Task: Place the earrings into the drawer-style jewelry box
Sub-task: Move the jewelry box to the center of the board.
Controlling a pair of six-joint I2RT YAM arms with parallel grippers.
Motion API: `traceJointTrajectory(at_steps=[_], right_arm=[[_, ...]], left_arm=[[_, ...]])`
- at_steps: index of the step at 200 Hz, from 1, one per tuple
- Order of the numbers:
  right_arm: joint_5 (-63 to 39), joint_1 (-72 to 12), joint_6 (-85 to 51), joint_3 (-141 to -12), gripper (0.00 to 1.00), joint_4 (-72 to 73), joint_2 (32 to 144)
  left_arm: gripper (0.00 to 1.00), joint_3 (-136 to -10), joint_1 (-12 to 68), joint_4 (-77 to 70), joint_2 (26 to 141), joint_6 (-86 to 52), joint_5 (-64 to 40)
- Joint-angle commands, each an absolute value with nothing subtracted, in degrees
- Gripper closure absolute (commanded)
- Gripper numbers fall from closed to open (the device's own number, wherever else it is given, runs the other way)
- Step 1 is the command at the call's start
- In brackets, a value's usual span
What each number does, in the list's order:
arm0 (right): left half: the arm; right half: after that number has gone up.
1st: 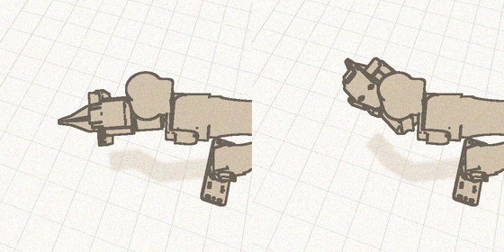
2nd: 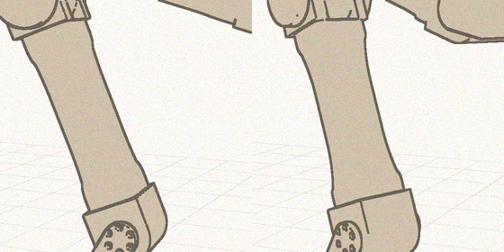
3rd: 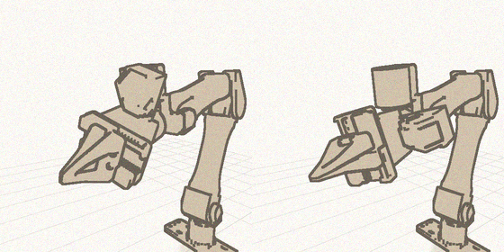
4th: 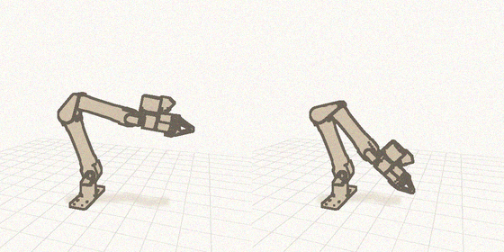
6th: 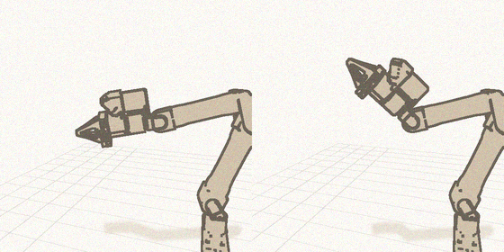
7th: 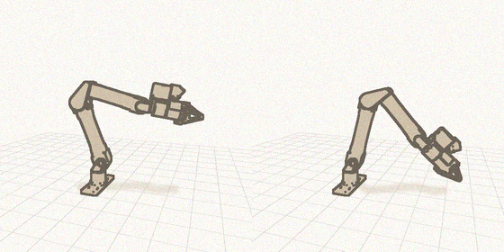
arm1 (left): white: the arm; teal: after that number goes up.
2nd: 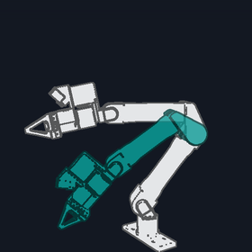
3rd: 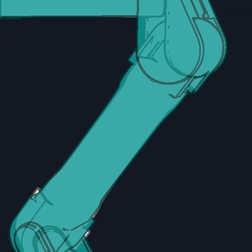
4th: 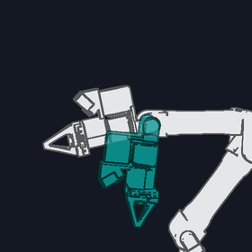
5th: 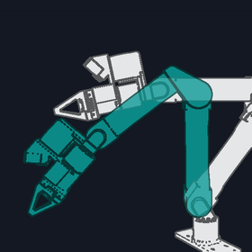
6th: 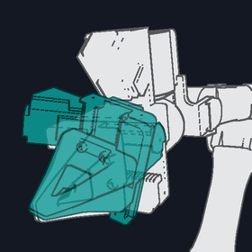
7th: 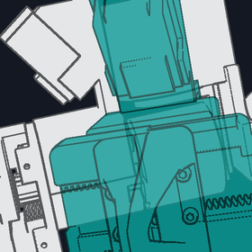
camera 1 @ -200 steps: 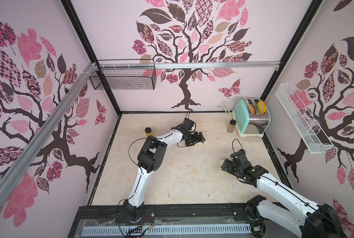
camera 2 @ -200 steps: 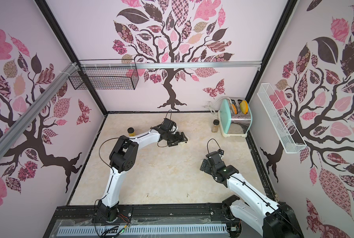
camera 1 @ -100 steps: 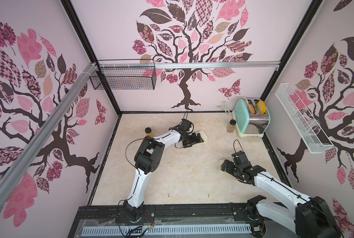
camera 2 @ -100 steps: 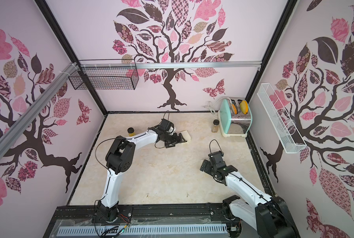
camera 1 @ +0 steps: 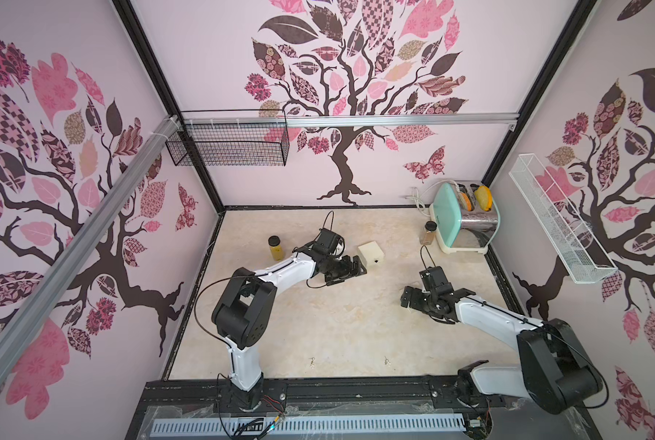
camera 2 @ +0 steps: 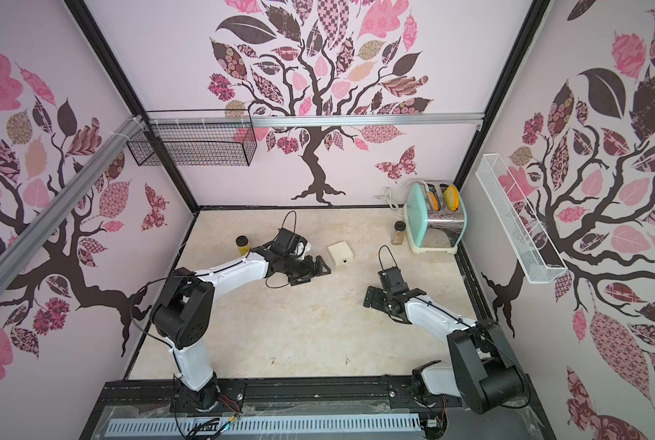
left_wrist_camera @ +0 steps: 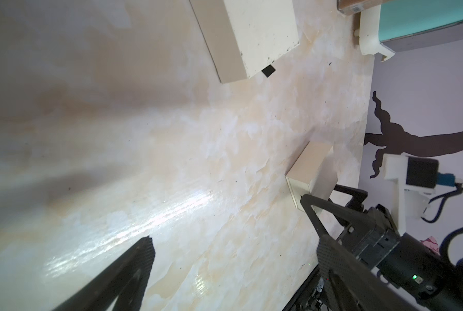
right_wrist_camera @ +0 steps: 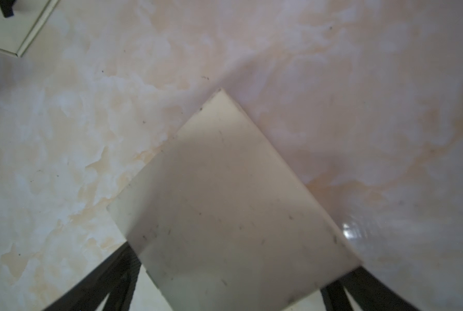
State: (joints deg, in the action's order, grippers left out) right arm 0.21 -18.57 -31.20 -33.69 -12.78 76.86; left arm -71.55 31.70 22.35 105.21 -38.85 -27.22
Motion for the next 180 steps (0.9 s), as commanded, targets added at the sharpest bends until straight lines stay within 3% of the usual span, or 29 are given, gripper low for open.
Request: traceJointTrajectory(at_steps=[1,62,156,180], right_arm=[[0.42,-18.34,-28.21,-38.18,0.01,-15.86,78.38],[-2.29,-18.39,-25.94,-41.88,0.01,-13.87,81.71],[6.37,-24.33,-25.40,-51.85,0.01,-19.28,92.29],[8.45,-26.05,-25.06,-51.92,0.08,-19.63,91.85]], left_arm=[[0.03,-68.93,31.59,21.36,102.88,-37.45,-27.65],[0.03,-65.85,31.55,20.70,99.99,-36.79,-28.34],[0.02,-63.40,31.55,19.77,97.82,-36.72,-28.28],[0.02,-63.37,31.51,19.70,97.67,-36.85,-28.30]])
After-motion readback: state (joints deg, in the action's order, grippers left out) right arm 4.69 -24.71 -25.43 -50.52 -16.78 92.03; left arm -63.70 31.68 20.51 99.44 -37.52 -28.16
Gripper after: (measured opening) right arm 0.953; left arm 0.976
